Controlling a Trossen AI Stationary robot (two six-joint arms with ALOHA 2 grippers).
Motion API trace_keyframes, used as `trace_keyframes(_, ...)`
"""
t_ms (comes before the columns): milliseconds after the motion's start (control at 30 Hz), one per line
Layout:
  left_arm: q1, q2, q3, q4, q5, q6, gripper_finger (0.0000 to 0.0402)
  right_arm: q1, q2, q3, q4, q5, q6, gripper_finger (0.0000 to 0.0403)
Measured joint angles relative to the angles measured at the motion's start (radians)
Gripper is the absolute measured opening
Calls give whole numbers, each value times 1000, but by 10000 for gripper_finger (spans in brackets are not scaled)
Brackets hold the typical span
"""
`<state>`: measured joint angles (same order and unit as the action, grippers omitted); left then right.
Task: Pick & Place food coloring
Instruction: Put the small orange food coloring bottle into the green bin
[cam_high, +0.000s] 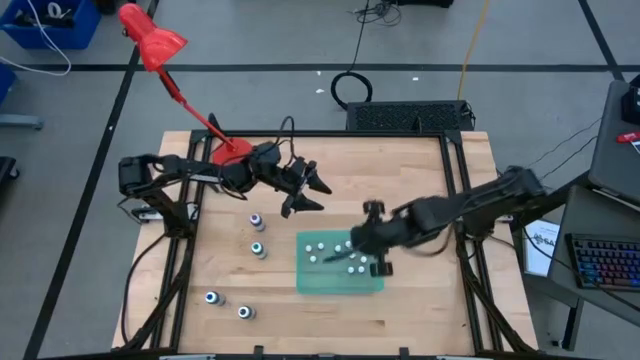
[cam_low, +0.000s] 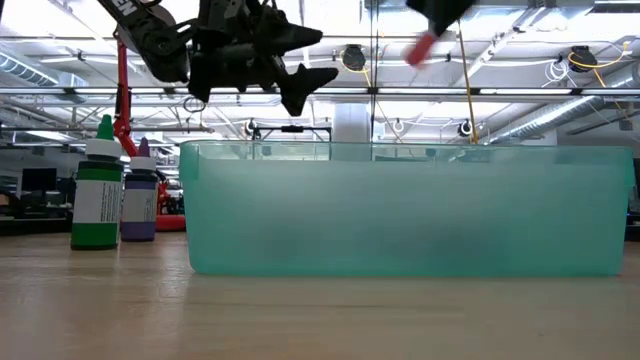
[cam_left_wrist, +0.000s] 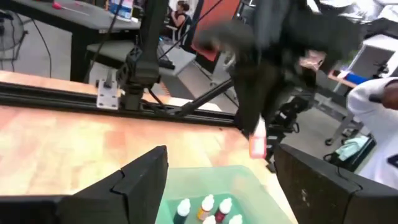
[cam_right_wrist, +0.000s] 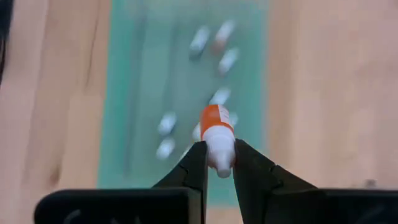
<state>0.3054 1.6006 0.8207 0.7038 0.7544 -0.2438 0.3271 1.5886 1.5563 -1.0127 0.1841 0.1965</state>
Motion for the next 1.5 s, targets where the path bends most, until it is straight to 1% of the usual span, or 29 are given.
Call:
trace_keyframes(100,-1,1,0,-20,5,11,293,32,117,58,-138,-69,59,40)
trace_keyframes(233,2,1,0,-45,4,30,294,70,223,67,-205,-153,137,40)
trace_keyframes(467,1,1,0,-59,3,32,294,114,307,68,-210,-189,199,40)
trace_keyframes(600,2,1,0,-59,3,29,294,120,349,68,-204,-190,199,40)
trace_keyframes(833,2,1,0,-58,-5,28,294,115,396,68,-168,-191,141,40)
trace_keyframes(1000,2,1,0,-58,-6,26,294,106,402,68,-162,-214,124,40)
trace_keyframes(1100,2,1,0,-58,-6,27,294,102,400,54,-125,-217,112,40)
trace_keyframes(1300,2,1,0,-58,-6,28,294,90,402,-11,-41,-293,98,40)
trace_keyframes(1500,2,1,0,-58,-6,28,294,86,401,-13,-33,-294,87,40)
